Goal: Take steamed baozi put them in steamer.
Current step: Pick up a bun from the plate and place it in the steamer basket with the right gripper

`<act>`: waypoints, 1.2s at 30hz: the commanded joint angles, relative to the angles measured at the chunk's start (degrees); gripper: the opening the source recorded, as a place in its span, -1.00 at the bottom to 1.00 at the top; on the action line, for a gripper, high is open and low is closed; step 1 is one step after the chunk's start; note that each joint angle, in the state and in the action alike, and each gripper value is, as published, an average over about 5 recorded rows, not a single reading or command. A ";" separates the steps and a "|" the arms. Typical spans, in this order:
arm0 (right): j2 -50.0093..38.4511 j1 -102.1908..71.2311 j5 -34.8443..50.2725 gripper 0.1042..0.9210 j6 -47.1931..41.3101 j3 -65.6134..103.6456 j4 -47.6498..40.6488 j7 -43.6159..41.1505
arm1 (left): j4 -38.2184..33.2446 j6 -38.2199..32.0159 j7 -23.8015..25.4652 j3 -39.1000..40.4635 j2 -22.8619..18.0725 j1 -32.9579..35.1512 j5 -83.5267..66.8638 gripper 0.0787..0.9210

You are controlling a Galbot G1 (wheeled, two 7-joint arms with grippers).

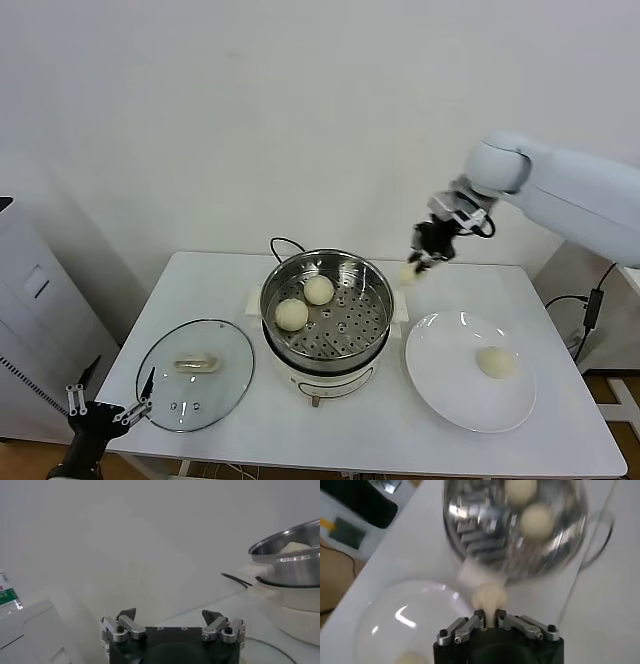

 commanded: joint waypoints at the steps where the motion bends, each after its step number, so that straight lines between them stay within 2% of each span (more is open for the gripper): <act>1: 8.16 -9.62 -23.45 -0.87 11.40 3.85 12.39 1.82 | 0.56 -0.16 0.02 -0.16 -0.10 -0.29 -0.51 0.77; 4: 9.28 -16.82 -32.05 -0.86 16.41 7.88 10.66 2.39 | 0.82 -0.22 0.02 -0.38 -0.08 -0.42 -0.65 0.77; 7: 9.64 -21.15 -35.70 -0.83 19.25 10.18 9.66 2.96 | 0.72 -0.21 0.04 -0.09 -0.25 -0.49 -0.31 0.77; 22: 11.44 -23.81 -36.50 -0.58 23.98 11.45 8.49 4.09 | 0.49 0.09 0.06 0.79 -0.80 -1.07 0.33 0.77; 26: 11.21 -24.06 -37.47 -0.36 24.83 11.89 8.21 4.29 | 0.43 0.20 0.06 0.94 -0.82 -1.30 0.46 0.77; 36: 12.13 -21.22 -35.81 0.36 25.16 14.32 5.51 4.19 | 1.12 0.40 -0.05 1.61 -0.38 -1.85 1.21 0.77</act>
